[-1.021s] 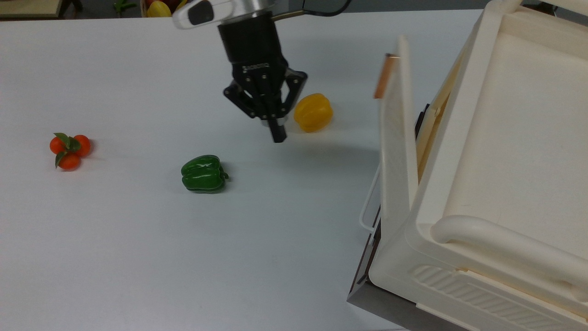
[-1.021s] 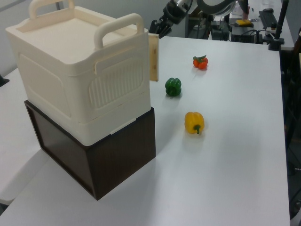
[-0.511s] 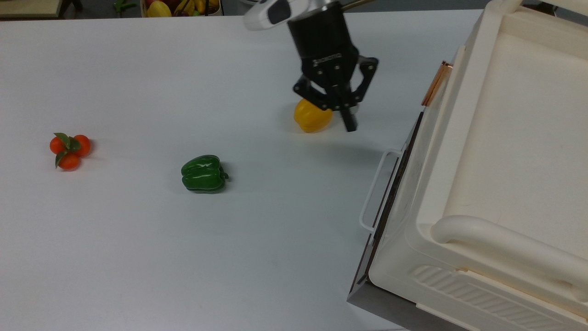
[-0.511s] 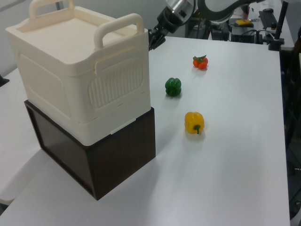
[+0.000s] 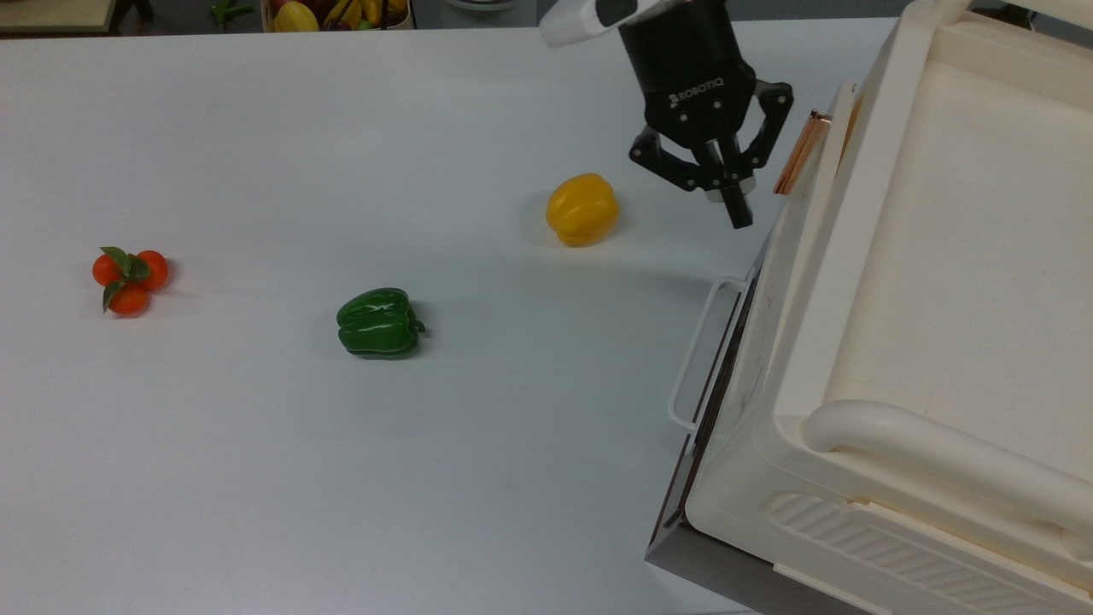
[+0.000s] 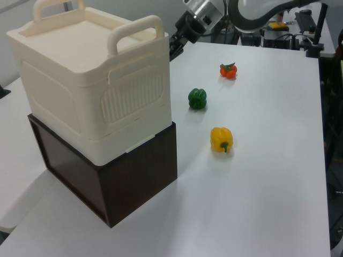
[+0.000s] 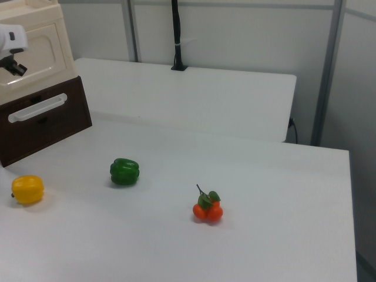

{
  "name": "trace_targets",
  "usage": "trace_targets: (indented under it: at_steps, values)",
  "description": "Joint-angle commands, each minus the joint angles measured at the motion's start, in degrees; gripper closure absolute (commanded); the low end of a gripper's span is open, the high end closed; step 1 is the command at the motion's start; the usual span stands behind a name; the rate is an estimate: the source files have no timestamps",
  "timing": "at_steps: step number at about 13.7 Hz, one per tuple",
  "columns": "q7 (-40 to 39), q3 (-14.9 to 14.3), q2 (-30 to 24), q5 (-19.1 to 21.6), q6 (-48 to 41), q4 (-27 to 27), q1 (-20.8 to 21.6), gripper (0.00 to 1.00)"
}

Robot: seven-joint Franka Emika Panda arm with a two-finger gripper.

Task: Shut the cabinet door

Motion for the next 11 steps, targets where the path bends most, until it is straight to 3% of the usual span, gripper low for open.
trace_targets:
  at_steps: [1,11]
  values:
    - [1.5,0.8,2.1,-2.3,4.1,0.3,1.4,1.00]
    - [1.7,1.1,3.5,-3.7,6.7,0.3,2.6,1.00]
